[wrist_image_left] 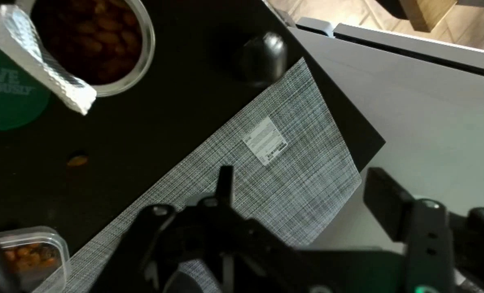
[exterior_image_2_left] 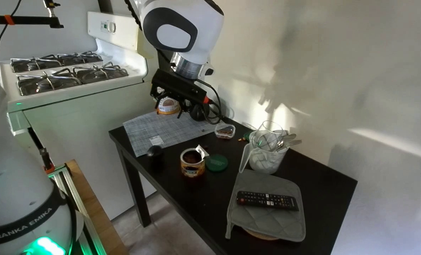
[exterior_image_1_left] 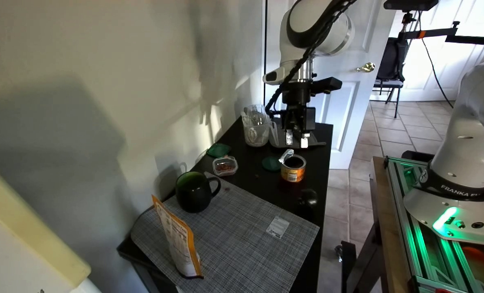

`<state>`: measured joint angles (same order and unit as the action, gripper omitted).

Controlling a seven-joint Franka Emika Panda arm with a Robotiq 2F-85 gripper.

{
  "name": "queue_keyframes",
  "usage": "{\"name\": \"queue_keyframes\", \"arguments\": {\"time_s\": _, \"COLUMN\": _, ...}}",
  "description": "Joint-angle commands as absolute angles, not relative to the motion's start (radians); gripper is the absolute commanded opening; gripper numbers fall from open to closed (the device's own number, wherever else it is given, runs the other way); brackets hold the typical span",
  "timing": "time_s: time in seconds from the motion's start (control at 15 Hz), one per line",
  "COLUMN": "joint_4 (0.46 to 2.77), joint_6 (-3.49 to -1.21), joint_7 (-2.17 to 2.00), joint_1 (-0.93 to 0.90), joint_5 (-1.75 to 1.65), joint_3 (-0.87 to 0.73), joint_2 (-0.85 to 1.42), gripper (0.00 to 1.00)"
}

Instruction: Remove the black ball on the table and throw it on the ground

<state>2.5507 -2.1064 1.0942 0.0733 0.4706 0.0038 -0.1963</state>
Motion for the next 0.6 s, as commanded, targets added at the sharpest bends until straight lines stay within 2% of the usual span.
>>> {"name": "queue_keyframes", "arguments": {"time_s": 0.0, "joint_4": 2.577, "joint_6": -2.112, "joint_7": 1.225, "joint_1": 0.077, "joint_5": 0.515, "joint_3": -0.119, "joint_2": -0.231, "gripper": 1.0}}
{"name": "queue_keyframes", "arguments": {"time_s": 0.33, "joint_4": 2.523, "joint_6": -2.029, "joint_7": 1.533, "joint_1": 0.134, "joint_5": 0.586, "joint_3": -0.288, "joint_2": -0.128, "gripper": 1.0}}
{"name": "queue_keyframes", "arguments": {"time_s": 0.4, "joint_4": 2.546, "joint_6": -2.071, "joint_7": 1.438, "joint_1": 0.126, "joint_5": 0.553, "joint_3": -0.249, "joint_2": -0.174, "gripper": 1.0}}
{"name": "queue_keyframes", "arguments": {"time_s": 0.53, "joint_4": 2.539, "joint_6": -2.051, "joint_7": 1.507, "joint_1": 0.151, "joint_5": 0.562, "joint_3": -0.277, "joint_2": -0.147, "gripper": 1.0}}
